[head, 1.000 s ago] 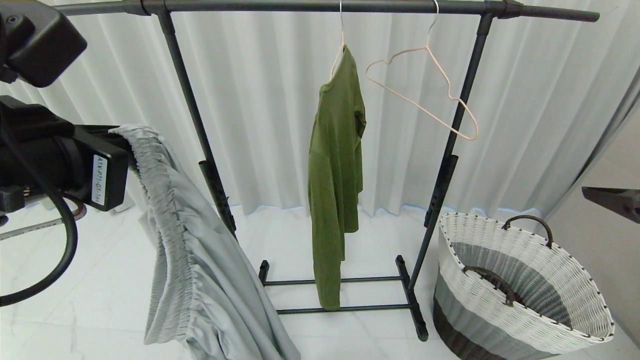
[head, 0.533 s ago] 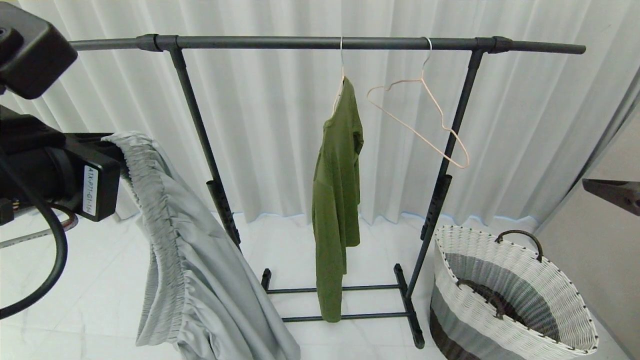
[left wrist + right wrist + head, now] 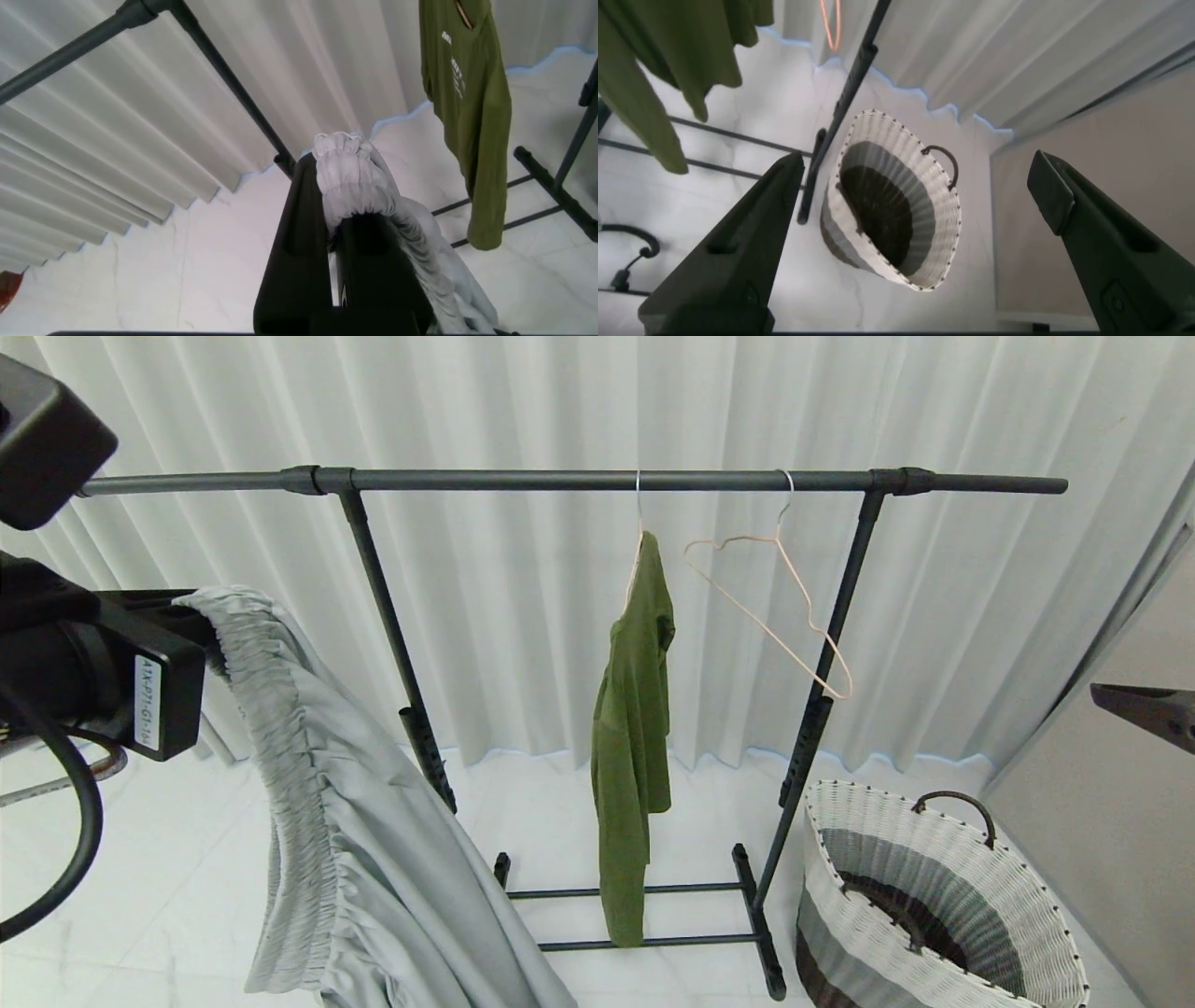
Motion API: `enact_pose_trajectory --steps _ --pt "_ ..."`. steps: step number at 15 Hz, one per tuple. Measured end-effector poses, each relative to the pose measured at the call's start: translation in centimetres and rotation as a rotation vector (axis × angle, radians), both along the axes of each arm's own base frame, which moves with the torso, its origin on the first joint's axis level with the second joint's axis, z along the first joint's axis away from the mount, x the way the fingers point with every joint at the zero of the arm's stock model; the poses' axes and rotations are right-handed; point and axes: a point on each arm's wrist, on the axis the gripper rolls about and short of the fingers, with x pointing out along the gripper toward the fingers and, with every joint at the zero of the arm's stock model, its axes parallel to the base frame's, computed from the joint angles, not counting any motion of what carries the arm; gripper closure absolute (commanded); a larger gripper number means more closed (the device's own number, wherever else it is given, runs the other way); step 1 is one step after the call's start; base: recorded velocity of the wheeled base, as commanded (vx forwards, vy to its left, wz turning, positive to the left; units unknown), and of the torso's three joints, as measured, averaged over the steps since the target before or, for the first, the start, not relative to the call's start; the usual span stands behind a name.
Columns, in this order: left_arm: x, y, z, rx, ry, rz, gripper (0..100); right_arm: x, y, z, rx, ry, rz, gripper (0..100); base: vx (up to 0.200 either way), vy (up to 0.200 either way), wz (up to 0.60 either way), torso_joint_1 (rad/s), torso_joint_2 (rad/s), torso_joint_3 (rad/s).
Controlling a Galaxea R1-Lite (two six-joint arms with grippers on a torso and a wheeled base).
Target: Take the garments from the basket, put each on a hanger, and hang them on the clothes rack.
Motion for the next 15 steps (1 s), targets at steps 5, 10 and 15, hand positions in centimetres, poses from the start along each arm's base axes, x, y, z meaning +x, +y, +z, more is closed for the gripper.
enact_pose_trajectory --steps 5,10,15 --pt "0.0 0.0 -0.2 0.003 0.006 0.001 100 0.6 -0.1 -1.7 -0.013 0.017 -0.019 0 0.000 0.000 0.00 0.007 -0.02 -0.008" --pt "-0.4 0.3 0.0 -0.002 -0.008 0.001 100 1.1 0.2 -2.6 -0.002 0.025 0.008 0 0.000 0.000 0.00 0.000 0.00 0.000" --pt "-0.5 0.3 -0.2 0.000 -0.004 0.008 100 1.4 0.5 -3.3 0.007 0.058 0.058 0 0.040 0.000 0.00 0.000 0.00 0.000"
